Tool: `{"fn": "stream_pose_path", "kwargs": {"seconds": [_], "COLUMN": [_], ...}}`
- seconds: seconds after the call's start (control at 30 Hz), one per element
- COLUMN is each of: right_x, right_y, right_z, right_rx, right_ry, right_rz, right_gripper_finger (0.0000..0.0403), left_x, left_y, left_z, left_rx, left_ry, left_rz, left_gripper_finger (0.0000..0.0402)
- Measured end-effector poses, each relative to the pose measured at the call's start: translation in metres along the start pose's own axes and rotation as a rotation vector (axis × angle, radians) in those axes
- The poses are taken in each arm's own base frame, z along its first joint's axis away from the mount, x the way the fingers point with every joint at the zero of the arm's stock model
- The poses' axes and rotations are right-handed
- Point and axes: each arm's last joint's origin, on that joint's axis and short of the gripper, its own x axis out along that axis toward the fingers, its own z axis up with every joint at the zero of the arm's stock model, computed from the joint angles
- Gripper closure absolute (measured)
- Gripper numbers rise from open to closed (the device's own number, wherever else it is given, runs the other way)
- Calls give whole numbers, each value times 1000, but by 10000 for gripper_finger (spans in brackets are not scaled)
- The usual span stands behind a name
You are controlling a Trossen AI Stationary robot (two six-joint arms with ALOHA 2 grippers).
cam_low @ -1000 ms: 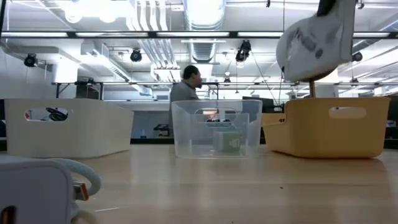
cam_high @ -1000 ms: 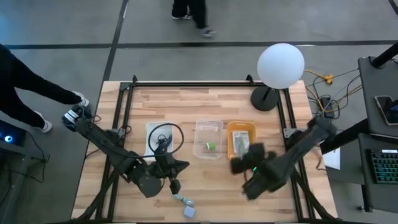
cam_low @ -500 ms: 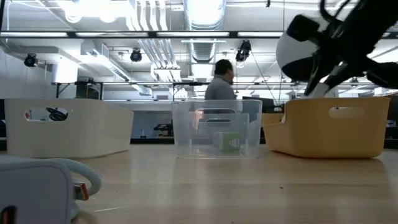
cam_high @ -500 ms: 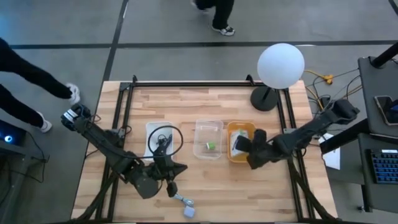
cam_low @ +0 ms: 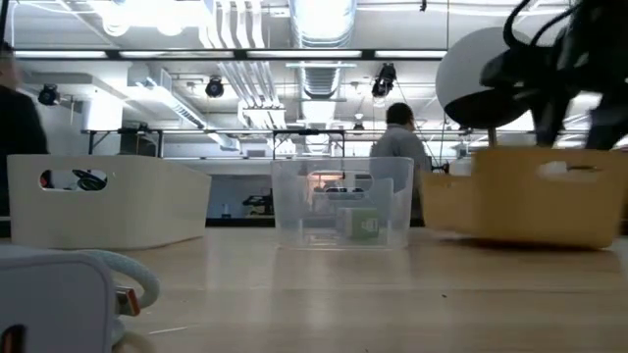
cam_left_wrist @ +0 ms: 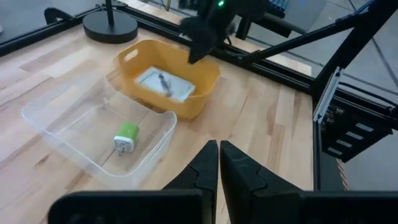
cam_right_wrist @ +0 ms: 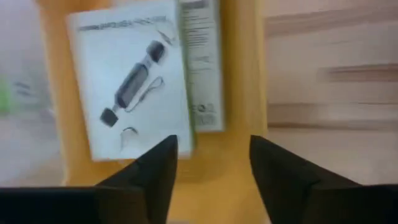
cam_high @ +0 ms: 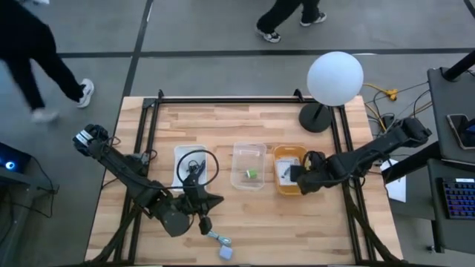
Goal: Pick and place items into bin
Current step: Put the blue charger cable into the white bin
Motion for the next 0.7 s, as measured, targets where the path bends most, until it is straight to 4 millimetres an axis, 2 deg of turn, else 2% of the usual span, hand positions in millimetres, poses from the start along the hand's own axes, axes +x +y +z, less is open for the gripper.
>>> {"fn": "stream_pose_path", "kwargs": {"seconds": [0.07, 0.2, 0.33, 0.47, 0.53, 0.63, 0.7], "right_x": [-16, -50, -63, -64, -62, -37, -15], "right_y": [3, 27, 57, 89, 107, 133, 153], "right_z": [0, -15, -37, -68, -90, -121, -136], "right_rx": [-77, -391, -703, -993, -1144, -1293, -1284], "right_ry": [-20, -90, -15, -3, 7, 37, 35], "right_rz": [-58, 48, 62, 101, 128, 108, 97], "right_gripper_finger": [202, 182, 183, 189, 195, 210, 220], "left_x": [0, -2, -3, -5, -5, -2, -6], "left_y": [0, 9, 26, 31, 31, 30, 27], "left_z": [-1, -7, -26, -49, -69, -105, -123], "left_rx": [4, 55, -1, -48, -42, -4, -34], "left_ry": [2, 75, 215, 321, 400, 510, 535], "left_rz": [3, 17, 49, 6, -30, -86, -100], "left_gripper_finger": [401, 401, 401, 401, 401, 401, 401]}}
